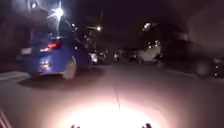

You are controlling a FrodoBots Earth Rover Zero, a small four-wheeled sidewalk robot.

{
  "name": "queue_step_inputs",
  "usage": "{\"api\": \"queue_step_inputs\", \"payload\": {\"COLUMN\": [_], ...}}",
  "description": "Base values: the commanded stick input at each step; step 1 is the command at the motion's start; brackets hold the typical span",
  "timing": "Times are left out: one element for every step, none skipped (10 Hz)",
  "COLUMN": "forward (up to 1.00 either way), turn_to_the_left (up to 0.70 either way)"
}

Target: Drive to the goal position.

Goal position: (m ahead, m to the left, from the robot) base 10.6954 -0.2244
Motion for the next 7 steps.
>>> {"api": "queue_step_inputs", "payload": {"forward": [0.85, 0.85, 0.85, 0.85, 0.85, 0.85, 0.85], "turn_to_the_left": [0.00, 0.00, 0.00, 0.00, 0.00, 0.00, 0.00]}}
